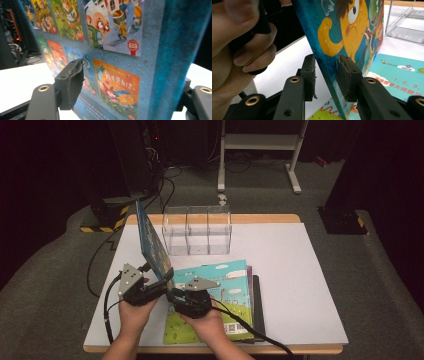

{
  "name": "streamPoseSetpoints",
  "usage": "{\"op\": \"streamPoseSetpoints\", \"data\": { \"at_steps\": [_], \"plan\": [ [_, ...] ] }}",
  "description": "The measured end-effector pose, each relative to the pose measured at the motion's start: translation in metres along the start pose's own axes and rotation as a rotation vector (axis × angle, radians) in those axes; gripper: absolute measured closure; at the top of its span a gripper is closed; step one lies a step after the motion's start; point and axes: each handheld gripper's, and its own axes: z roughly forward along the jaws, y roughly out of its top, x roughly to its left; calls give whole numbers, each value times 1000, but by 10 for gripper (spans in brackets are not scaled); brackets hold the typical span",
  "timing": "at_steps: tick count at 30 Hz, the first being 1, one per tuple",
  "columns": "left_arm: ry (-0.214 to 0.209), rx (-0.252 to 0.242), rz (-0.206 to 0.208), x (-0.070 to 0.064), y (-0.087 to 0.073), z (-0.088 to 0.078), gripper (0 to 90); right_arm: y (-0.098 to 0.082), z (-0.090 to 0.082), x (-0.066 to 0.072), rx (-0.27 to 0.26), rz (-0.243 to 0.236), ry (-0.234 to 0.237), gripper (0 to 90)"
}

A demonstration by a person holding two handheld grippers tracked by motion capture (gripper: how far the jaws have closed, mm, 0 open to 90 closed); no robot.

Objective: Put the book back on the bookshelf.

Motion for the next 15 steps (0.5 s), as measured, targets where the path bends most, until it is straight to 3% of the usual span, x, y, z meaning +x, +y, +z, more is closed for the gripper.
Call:
{"op": "streamPoseSetpoints", "data": {
  "at_steps": [3, 9, 15],
  "plan": [
    [22, 0, 16, 3, 0, -1, 323, -1, 1, 0, 5, 3, 2, 672],
    [24, -1, 14, 4, 0, -2, 325, -2, -3, 1, 6, -6, 8, 654],
    [19, -2, 14, 5, 0, -2, 327, -4, -20, -3, -6, 1, 0, 629]
  ]
}}
